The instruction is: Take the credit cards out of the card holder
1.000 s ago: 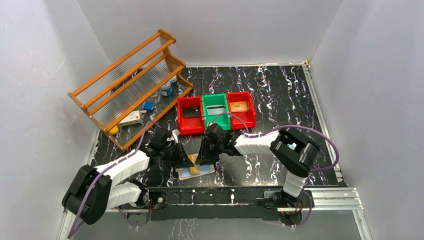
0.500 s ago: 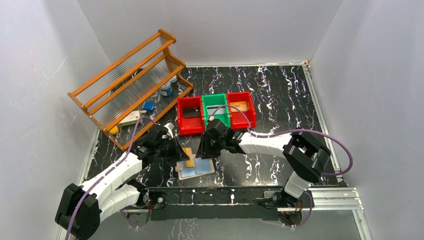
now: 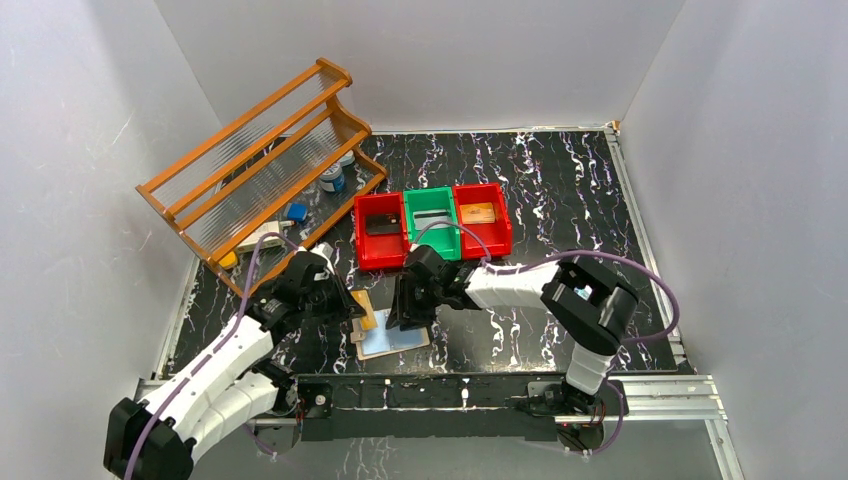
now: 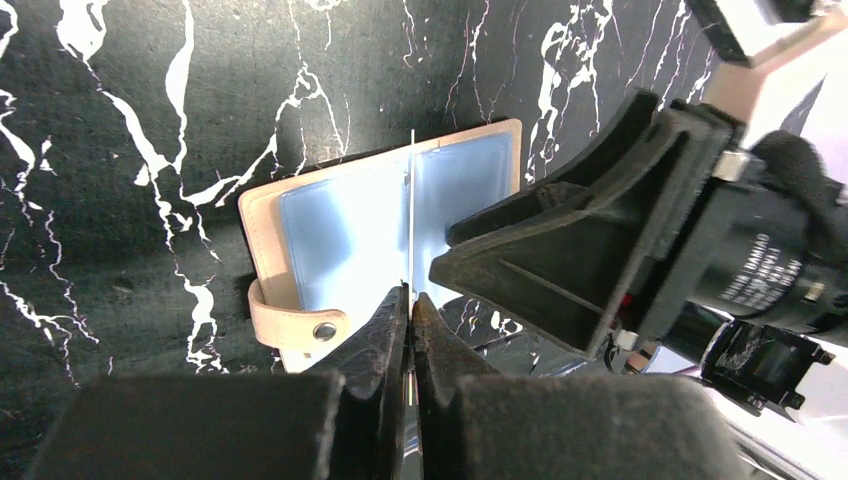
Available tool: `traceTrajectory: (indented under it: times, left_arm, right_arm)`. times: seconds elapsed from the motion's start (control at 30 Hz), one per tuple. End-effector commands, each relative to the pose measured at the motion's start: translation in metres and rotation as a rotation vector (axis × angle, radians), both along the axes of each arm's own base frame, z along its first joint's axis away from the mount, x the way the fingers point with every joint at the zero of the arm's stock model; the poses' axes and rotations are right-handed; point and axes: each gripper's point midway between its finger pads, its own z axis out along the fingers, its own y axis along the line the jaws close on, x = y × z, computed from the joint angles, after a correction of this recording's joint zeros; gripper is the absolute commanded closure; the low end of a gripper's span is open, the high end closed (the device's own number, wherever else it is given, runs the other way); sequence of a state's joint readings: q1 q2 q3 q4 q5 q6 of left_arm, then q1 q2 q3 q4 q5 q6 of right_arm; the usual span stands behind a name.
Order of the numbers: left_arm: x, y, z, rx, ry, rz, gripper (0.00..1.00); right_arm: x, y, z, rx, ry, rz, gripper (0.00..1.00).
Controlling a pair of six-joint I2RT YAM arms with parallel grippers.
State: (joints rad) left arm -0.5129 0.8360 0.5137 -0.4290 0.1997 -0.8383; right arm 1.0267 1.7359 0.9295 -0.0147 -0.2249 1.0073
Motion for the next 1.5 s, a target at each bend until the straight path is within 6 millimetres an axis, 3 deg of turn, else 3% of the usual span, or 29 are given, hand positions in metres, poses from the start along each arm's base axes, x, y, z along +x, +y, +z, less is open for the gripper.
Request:
traceTrajectory:
  times: [0.0,0.13,0.23,0.5,0.6,0.7,0.77,0.93,1.07,1.3,1.47]
  left_arm:
    - [0.005,0.006,0.017,0.015,-0.048,0.027,1.00]
    - [0.005,0.006,0.021,0.011,-0.061,0.030,1.00]
    - [0.007,0.004,0.030,-0.001,-0.093,0.004,1.00]
    - [0.018,-0.004,0.070,-0.032,-0.229,-0.065,1.00]
    - [0.019,-0.011,0.084,-0.074,-0.264,-0.093,1.00]
    - [0.019,-0.021,0.095,-0.131,-0.288,-0.118,1.00]
    - [0.019,-0.028,0.102,-0.177,-0.302,-0.139,1.00]
    - [0.016,-0.048,0.116,-0.292,-0.318,-0.209,1.00]
    - [0.017,-0.053,0.118,-0.323,-0.321,-0.221,1.00]
    - [0.016,-0.064,0.128,-0.385,-0.330,-0.261,1.00]
    - [0.014,-0.064,0.128,-0.402,-0.331,-0.264,1.00]
  right_arm:
    - [0.002,0.008,0.001,-0.016,0.014,0.011,0.49]
    - [0.008,0.011,0.011,0.012,-0.033,0.016,0.43]
    - [0.020,0.012,0.038,0.059,-0.127,-0.011,0.34]
    - [0.068,-0.015,0.080,0.005,-0.375,-0.185,0.26]
    - [0.076,-0.023,0.096,0.045,-0.461,-0.217,0.25]
    - [0.078,-0.030,0.114,0.123,-0.493,-0.219,0.23]
    - [0.077,-0.034,0.124,0.189,-0.471,-0.220,0.16]
    - [0.068,-0.035,0.162,0.472,-0.458,-0.159,0.20]
    - [0.056,-0.021,0.180,0.565,-0.458,-0.054,0.23]
    - [0.040,-0.003,0.194,0.703,-0.404,0.060,0.34]
    - [0.038,-0.009,0.192,0.745,-0.388,0.064,0.42]
